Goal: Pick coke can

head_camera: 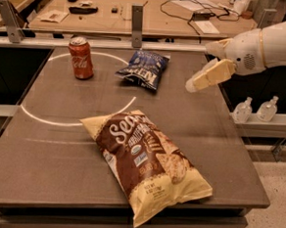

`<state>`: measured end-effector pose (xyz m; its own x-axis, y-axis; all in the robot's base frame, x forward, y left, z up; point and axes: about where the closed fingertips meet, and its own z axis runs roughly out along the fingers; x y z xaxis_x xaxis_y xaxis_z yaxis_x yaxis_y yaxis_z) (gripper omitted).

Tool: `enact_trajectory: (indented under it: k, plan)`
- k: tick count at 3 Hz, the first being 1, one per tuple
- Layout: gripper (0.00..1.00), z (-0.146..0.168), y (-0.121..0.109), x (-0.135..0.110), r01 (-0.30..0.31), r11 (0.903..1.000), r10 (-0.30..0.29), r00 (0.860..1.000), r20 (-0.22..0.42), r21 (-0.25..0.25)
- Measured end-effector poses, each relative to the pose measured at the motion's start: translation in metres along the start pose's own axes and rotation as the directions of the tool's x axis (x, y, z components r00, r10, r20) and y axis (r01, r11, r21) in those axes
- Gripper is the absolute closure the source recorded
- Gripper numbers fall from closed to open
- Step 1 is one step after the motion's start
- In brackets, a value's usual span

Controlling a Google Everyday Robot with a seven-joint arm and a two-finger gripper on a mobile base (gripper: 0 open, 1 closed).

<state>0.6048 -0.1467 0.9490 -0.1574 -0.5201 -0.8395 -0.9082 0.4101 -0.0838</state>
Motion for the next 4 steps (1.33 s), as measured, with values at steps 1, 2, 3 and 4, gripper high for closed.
enact_trajectory:
  k: [1,2,3,4]
  plan:
    - [0.00,0.036,-0.018,-0.017,-0.004,0.9999,0.005,1.000,0.031,-0.012]
    - [0.00,0.076,-0.026,-0.033,-0.020,0.9997,0.021,0.998,0.063,-0.015]
    - [0.00,0.106,-0.027,-0.045,-0.075,0.9966,0.072,0.994,0.085,0.035]
    - [0.00,0.136,-0.032,-0.053,-0.112,0.9883,0.098,0.987,0.125,0.104]
